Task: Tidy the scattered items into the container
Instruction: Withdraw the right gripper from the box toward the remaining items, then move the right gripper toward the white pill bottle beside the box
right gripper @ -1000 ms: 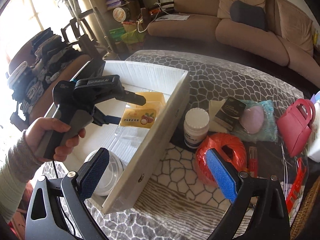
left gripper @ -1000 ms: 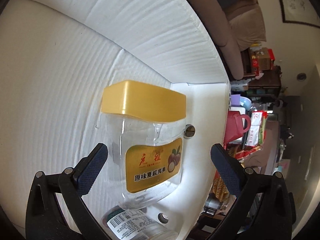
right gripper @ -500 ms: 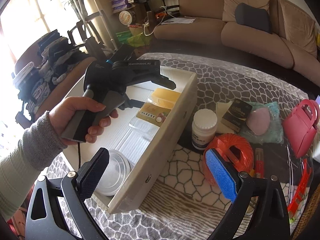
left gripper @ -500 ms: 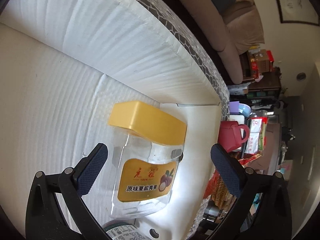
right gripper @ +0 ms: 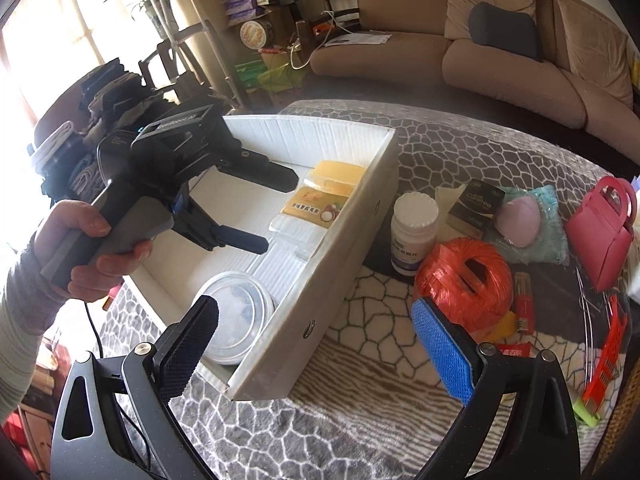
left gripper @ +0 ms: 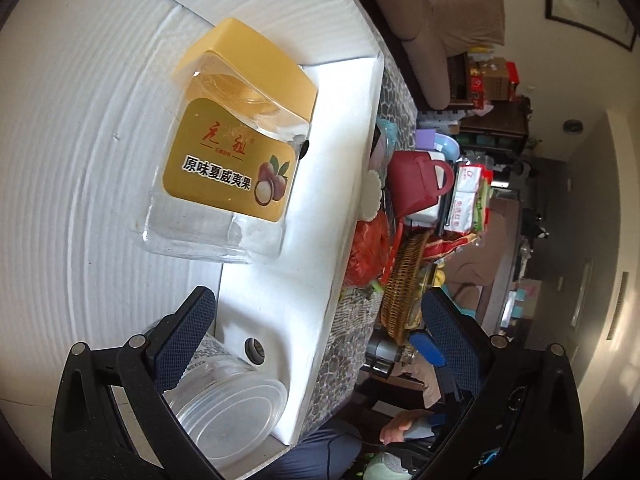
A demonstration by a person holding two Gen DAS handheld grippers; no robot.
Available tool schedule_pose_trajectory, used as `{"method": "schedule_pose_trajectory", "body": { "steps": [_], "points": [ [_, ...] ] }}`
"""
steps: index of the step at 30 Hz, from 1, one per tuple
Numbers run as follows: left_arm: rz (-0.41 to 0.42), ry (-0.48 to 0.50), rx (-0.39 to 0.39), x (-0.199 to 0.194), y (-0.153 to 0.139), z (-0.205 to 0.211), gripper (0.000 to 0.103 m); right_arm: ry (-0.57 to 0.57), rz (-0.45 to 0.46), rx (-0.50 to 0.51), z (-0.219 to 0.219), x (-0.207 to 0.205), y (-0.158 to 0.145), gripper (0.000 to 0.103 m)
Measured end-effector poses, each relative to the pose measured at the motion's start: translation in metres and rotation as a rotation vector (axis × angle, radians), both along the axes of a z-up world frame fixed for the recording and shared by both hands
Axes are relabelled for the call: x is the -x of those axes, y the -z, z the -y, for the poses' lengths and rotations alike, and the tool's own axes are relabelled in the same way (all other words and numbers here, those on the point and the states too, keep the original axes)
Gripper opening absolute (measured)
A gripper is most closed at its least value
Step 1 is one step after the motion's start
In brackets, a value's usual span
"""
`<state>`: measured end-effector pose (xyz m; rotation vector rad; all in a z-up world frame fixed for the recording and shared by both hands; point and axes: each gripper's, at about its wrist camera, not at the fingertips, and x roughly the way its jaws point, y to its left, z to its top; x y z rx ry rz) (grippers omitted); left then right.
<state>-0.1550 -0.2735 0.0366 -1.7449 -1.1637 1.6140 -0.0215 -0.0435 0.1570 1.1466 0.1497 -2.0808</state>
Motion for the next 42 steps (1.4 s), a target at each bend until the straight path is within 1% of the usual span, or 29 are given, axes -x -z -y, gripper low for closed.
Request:
{"method": "schedule_pose_trajectory", "body": {
  "steps": [4,10,12,14,16,20,21,23,24,27,29,32,36,42],
  "points": [
    [0.017,-0.015,-0.012,0.018,0.009,-0.009,0.103,0.002,-0.009,-0.007,-0.001,-0.002,-0.001,0.1],
    [0.008,-0.026,0.071,0.037,0.01,-0.012,0.103,0.003,-0.008,0.001,-0.008,0.0,0.001,0.1],
    [0.016,-0.023,0.078,0.039,0.011,-0.014,0.103,0.008,-0.003,0.005,-0.009,0.002,0.003,0.1],
    [0.008,-0.015,0.079,0.034,0.008,-0.016,0.103,0.009,0.003,0.017,-0.009,0.003,0.004,0.1],
    [-0.016,0.005,0.099,0.023,-0.003,-0.018,0.103,0.012,0.008,0.028,-0.007,0.002,0.004,0.1],
    [-0.095,0.009,0.155,-0.012,-0.037,-0.008,0.103,0.019,0.014,0.043,0.001,-0.001,0.001,0.1],
    [-0.119,0.008,0.177,-0.023,-0.046,-0.003,0.103,0.025,0.013,0.043,0.004,-0.002,0.0,0.102],
    [-0.178,0.0,0.25,-0.048,-0.066,0.007,0.103,0.033,0.009,0.046,0.01,-0.006,-0.003,0.102],
    [-0.213,-0.007,0.313,-0.061,-0.076,0.013,0.103,0.035,0.007,0.046,0.013,-0.008,-0.005,0.103],
    [-0.308,-0.039,0.578,-0.101,-0.1,0.021,0.103,0.037,-0.01,0.047,0.025,-0.017,-0.012,0.103],
    [-0.345,-0.056,0.696,-0.125,-0.107,0.019,0.103,0.031,-0.011,0.049,0.034,-0.024,-0.016,0.103],
    [-0.353,-0.059,0.786,-0.153,-0.106,0.019,0.103,0.014,-0.013,0.041,0.049,-0.035,-0.019,0.103],
    [-0.373,-0.108,0.858,-0.183,-0.116,0.019,0.103,0.011,-0.028,-0.013,0.062,-0.05,-0.016,0.103],
    [-0.407,-0.149,0.947,-0.22,-0.135,0.027,0.103,0.044,-0.03,-0.036,0.063,-0.071,-0.014,0.103]
  ]
}}
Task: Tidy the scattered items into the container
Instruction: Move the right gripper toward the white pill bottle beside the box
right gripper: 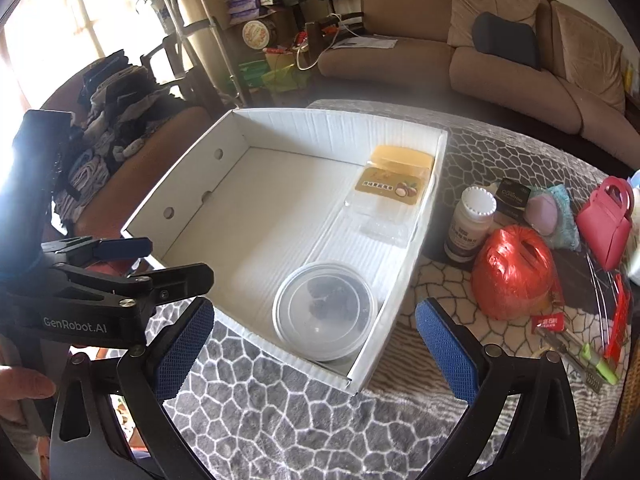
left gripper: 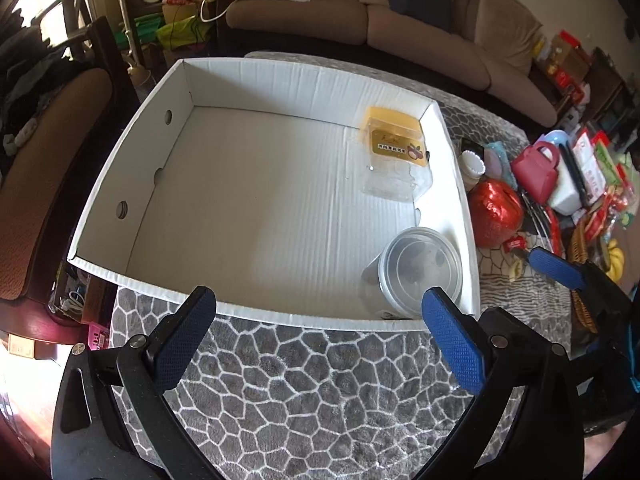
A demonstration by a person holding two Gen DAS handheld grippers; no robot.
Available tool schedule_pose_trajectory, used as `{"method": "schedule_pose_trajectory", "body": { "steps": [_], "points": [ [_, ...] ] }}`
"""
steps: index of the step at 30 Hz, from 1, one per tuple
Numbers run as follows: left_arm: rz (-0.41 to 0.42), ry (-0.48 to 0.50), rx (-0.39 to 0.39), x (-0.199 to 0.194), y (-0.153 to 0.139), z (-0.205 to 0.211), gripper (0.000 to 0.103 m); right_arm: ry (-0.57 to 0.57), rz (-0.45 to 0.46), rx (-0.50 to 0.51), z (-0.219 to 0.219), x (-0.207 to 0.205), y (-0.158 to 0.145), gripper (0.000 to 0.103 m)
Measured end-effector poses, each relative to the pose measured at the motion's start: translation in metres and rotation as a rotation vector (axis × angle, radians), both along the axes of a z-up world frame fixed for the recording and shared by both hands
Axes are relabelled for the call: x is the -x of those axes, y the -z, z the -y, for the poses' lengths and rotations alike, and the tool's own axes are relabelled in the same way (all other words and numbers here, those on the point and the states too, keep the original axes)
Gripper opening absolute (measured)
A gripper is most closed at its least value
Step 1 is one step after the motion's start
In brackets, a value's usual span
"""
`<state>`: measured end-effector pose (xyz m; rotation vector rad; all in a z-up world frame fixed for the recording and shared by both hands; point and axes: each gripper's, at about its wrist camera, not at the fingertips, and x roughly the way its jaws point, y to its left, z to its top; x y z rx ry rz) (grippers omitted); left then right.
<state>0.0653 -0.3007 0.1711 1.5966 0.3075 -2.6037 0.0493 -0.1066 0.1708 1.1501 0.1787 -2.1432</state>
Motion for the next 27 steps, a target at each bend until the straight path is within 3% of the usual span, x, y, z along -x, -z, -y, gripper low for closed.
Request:
{"method": "schedule_pose_trajectory", "body": {
  "steps": [8,18,21,27],
  "points": [
    [-0.073,-0.025,0.076,-0.046,-0.03,-0.007,0.103,0.026,-0.041,-0.009,-0.013,-0.033,-0.02,0.103],
    [-0.109,-0.018,0.126,-0.106,-0.046,-0.043,0.103,0.07,-0.133,-0.021,-0.044,-0.09,-0.044,0.103],
    [-0.133,-0.014,0.124,-0.125,-0.05,-0.056,0.103,0.102,-0.176,-0.005,-0.063,-0.107,-0.051,0.103],
    [-0.191,0.021,0.096,-0.149,-0.05,-0.089,0.103,0.157,-0.164,0.02,-0.108,-0.123,-0.048,0.103]
  ]
}}
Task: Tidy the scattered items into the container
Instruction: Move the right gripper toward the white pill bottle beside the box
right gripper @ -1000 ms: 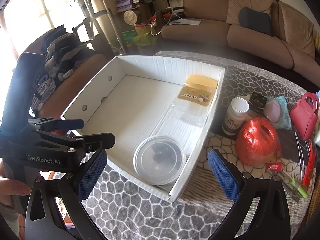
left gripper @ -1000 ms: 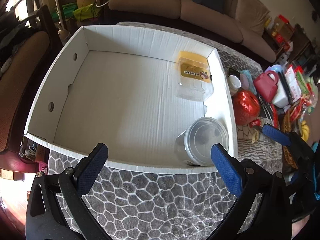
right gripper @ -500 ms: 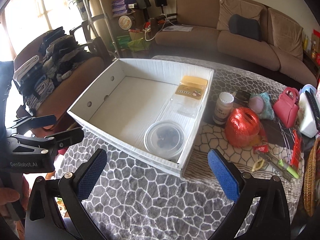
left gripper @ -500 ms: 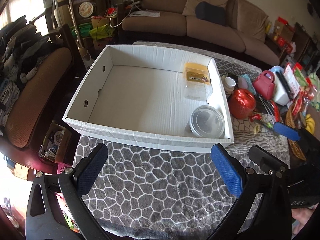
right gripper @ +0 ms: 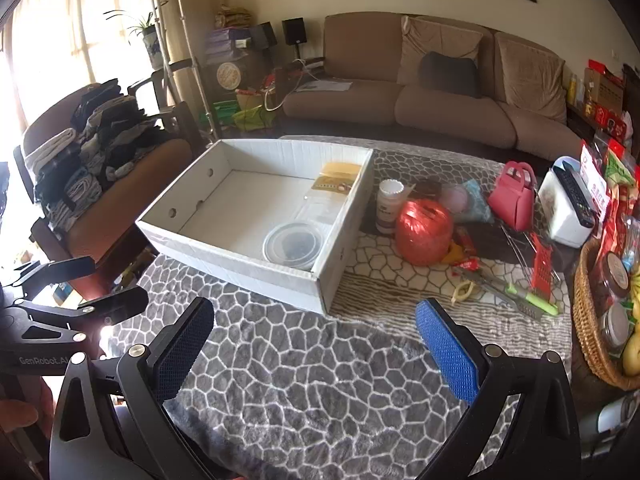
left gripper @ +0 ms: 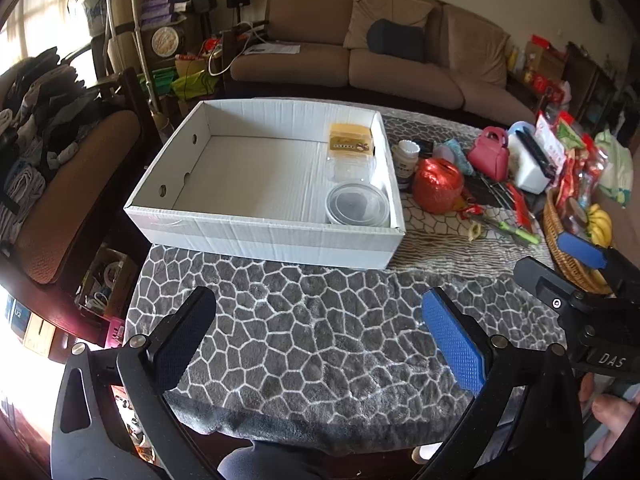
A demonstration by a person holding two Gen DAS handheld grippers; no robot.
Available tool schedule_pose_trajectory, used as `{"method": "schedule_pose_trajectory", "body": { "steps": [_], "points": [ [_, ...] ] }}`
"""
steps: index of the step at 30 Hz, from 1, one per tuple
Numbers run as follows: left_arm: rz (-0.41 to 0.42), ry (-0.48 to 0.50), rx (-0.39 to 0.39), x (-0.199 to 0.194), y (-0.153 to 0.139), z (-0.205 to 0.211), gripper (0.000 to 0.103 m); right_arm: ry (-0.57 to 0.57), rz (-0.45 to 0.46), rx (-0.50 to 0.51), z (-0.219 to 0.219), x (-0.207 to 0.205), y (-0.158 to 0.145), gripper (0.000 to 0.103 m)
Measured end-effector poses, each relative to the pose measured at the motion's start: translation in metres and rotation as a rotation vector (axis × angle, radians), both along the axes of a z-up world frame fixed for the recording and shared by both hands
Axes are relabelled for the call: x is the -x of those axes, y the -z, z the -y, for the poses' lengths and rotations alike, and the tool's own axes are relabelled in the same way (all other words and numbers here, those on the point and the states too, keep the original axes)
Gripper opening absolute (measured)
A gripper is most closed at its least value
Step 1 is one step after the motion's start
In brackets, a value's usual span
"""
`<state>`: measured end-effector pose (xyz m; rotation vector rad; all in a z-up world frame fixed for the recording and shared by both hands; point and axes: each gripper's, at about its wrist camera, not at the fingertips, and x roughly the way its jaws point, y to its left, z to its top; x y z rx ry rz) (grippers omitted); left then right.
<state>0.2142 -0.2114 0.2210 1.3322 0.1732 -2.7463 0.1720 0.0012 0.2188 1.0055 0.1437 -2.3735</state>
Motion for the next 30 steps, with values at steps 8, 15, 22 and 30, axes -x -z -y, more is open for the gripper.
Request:
{"method": "schedule_pose_trajectory", "body": {
  "steps": [8,15,22,30],
  "points": [
    [-0.036,0.091,-0.07,0.002,0.015,-0.053,0.103,0.088,0.06,0.067,-0.076,0.002,0.025,0.103],
    [-0.044,0.175,-0.077,0.022,0.045,-0.106,0.103,0.124,0.079,0.119,-0.12,0.018,0.04,0.103],
    [-0.024,0.209,-0.018,0.052,0.08,-0.145,0.103,0.184,0.121,0.064,-0.141,0.05,0.077,0.103],
    [-0.095,0.288,-0.049,0.076,0.104,-0.165,0.103,0.223,0.139,0.046,-0.153,0.083,0.11,0.103]
  ]
}}
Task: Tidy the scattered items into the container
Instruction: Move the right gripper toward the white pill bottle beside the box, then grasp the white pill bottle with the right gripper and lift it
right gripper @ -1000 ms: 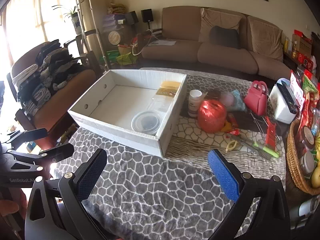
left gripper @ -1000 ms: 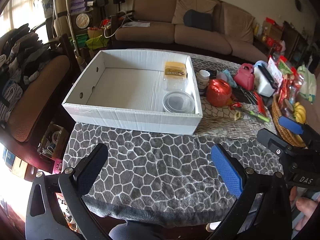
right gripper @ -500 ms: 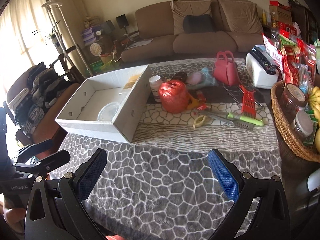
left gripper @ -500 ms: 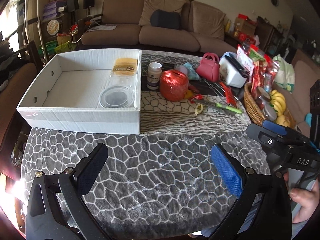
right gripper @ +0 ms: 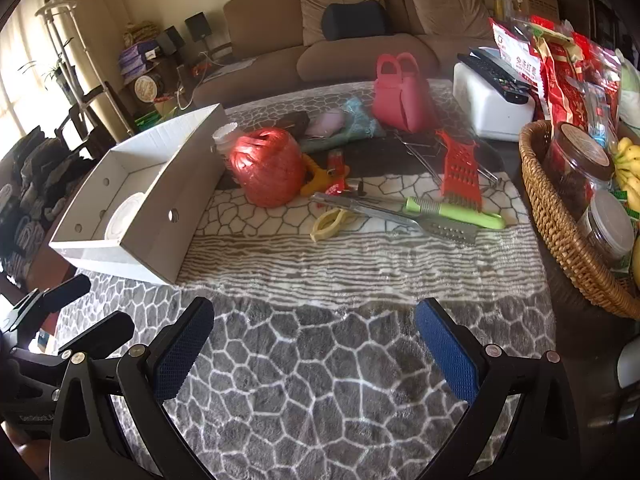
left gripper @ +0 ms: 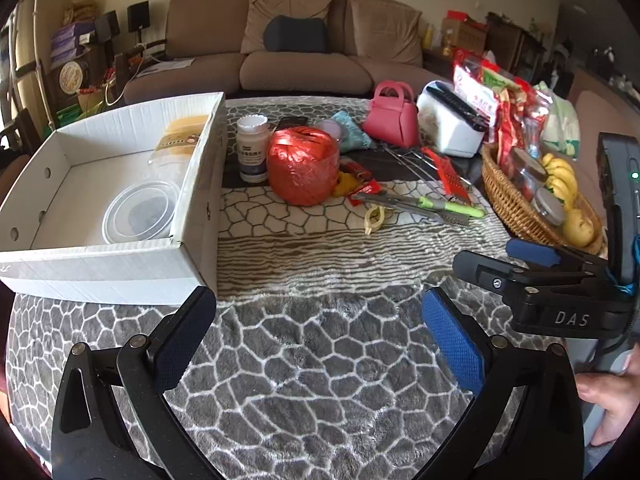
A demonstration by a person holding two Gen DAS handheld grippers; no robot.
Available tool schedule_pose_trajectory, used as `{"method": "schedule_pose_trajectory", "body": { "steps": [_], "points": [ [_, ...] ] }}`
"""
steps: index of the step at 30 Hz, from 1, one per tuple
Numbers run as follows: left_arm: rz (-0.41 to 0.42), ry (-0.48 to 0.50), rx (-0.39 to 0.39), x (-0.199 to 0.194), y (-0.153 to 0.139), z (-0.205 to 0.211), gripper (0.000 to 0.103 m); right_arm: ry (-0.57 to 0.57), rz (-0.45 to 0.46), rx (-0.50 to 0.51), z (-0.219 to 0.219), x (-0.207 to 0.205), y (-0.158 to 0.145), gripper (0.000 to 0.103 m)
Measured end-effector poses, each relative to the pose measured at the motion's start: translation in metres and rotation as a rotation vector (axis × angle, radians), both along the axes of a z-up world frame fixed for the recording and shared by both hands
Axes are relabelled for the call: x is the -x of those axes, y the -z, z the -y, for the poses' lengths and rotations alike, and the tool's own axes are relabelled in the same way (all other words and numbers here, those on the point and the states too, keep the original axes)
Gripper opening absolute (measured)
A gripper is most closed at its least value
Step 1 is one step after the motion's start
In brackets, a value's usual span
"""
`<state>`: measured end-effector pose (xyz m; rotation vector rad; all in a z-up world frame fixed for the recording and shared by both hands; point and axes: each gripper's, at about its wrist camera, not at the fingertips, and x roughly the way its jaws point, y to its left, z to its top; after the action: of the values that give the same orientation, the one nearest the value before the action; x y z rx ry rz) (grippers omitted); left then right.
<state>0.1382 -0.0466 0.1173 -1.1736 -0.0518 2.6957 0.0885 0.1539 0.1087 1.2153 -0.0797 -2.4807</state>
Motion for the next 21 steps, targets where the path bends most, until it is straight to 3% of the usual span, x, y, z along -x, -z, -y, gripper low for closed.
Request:
{"method": "schedule_pose_trajectory", "body": {
  "steps": [6,13,18,21],
  "points": [
    [-0.08,-0.004,-0.057,0.006,0.004,0.011,0.103,-0.034,-0.018,0.053,0.001,0.011,0.005,0.103],
    [-0.082,-0.04,-0.226,0.034,-0.018,0.052,0.103,-0.13,-0.09,0.055,0.047,0.056,-0.039,0.103],
    [-0.174,-0.172,-0.242,0.064,-0.051,0.105,0.103,-0.233,-0.145,0.088,0.1,0.104,-0.073,0.103],
    [-0.193,-0.237,-0.339,0.075,-0.046,0.137,0.103,-0.267,-0.119,0.075,0.136,0.143,-0.068,0.098]
  ]
}}
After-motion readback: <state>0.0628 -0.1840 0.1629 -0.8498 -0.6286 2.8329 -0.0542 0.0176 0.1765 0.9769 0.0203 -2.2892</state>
